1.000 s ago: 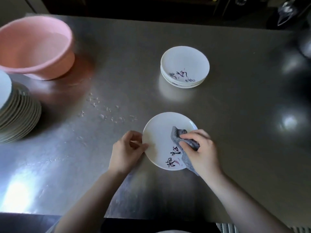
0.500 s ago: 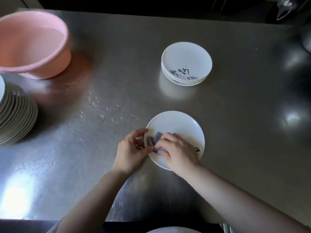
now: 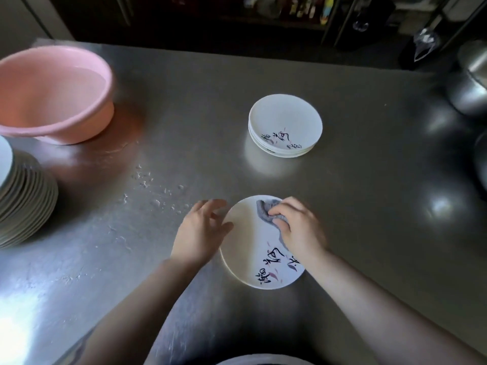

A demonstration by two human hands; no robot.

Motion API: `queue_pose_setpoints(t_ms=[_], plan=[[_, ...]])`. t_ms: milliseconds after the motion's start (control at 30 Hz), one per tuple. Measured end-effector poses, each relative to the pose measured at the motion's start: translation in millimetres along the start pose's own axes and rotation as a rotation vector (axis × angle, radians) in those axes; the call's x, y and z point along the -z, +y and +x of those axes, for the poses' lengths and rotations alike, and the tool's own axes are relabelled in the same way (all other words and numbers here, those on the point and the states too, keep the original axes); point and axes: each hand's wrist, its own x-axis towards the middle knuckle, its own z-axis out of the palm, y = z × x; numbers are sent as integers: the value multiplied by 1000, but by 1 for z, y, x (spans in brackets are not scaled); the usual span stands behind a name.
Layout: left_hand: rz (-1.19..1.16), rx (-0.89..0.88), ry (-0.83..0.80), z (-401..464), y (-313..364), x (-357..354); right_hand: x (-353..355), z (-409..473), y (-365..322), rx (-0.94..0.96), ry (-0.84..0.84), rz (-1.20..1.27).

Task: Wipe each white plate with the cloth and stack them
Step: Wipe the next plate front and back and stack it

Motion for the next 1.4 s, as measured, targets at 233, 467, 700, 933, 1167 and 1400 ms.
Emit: queue_pose_setpoints(t_ms=[233,467,700,933,1167,1400], plan=[[69,-29,-189,56,12,-6,-14,33,-9,255,-45,10],[34,117,-338,56,1,3,-13,33,10,102,-5,-13],[194,-33,-363,71,25,-8,-14,46,-4,23,-91,-96],[38,295,-562,66,8,-1,-2,41,12,-65,-65,-131],[287,66,-337,81,31,-10,-9,47,-4,-24,-158,-78],[200,302,-698,69,20,5,5,45,19,-88,-83,-133]])
